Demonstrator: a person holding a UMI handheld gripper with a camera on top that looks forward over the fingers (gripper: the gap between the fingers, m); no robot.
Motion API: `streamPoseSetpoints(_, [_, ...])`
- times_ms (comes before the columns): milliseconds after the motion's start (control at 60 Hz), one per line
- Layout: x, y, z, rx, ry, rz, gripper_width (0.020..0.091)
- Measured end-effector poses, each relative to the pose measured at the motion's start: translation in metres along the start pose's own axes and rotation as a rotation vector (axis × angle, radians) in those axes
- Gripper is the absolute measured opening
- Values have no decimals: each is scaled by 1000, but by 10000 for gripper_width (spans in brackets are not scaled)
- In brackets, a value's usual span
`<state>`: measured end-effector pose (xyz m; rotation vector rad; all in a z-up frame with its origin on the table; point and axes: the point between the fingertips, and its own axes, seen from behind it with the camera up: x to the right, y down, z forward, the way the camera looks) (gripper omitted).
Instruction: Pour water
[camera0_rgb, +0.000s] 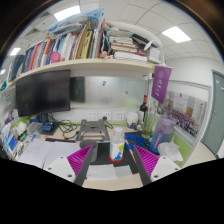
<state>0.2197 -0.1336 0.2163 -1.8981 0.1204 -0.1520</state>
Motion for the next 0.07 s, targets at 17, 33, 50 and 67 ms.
streamPoseSetpoints(17, [0, -1, 0, 3, -1, 2, 809])
streamPoseSetpoints(33, [-1, -3, 0, 5, -2, 4, 810])
streamPoseSetpoints(50, [-3, -5, 1, 7, -1, 8, 809])
streamPoseSetpoints(67, [-3, -6, 1, 8, -1, 10, 809])
